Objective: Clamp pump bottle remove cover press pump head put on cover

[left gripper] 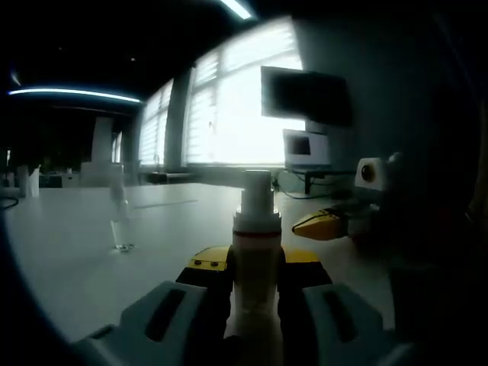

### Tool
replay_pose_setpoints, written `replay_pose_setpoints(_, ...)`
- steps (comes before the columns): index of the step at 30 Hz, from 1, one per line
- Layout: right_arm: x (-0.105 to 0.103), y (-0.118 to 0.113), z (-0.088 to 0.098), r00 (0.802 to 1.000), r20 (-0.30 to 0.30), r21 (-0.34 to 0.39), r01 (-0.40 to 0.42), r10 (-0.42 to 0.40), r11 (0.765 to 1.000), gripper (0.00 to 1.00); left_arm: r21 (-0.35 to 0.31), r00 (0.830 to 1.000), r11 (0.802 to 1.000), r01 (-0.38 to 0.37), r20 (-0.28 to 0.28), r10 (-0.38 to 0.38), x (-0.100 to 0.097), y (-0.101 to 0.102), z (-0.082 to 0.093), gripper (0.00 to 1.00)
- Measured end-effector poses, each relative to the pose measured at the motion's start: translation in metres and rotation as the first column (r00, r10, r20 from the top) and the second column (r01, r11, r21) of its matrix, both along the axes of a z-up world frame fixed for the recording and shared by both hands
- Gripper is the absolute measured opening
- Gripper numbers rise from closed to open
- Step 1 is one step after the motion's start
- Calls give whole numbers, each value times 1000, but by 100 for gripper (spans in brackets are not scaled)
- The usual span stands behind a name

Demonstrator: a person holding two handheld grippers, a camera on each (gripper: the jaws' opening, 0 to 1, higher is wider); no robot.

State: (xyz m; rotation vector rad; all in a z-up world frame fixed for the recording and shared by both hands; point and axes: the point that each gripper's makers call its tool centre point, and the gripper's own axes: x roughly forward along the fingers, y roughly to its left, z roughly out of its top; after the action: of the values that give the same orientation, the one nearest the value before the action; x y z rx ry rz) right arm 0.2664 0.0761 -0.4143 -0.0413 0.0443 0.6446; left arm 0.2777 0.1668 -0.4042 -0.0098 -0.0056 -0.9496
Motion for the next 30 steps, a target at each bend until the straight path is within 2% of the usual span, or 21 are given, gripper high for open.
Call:
replay_pose_setpoints(3,1,0,-2,1000,-6,-16,8,-8,1000,0,0,1000,1000,0,0,0,0,0,0,13)
replay_pose_setpoints(8,-4,11,-4,1000,-15,-52,-22,22,998,0,0,1000,1000,0,-1,0,0,0,0,13)
replay_pose_setpoints(11,-1,7,-5,1000,-19,-71,-17,16,997,0,-1,1000,1000,1,-2,-1,0,0,0,13)
replay_pose_setpoints(16,-2,9,1,1000,-14,-92,-4,3,996,0,-1,1000,1000,1,-4,-1,0,0,-1,13)
replay_pose_setpoints(20,-4,11,20,1000,1,-108,-3,4,994,0,1,1000,1000,1,-4,-1,0,0,-1,13)
replay_pose_setpoints(27,3,3,51,1000,6,-151,7,-6,989,0,2,1000,1000,1,-4,-1,0,0,-1,13)
replay_pose_setpoints(30,2,3,59,1000,7,-165,-5,6,986,0,0,1000,1000,0,-7,0,0,-1,-1,13)
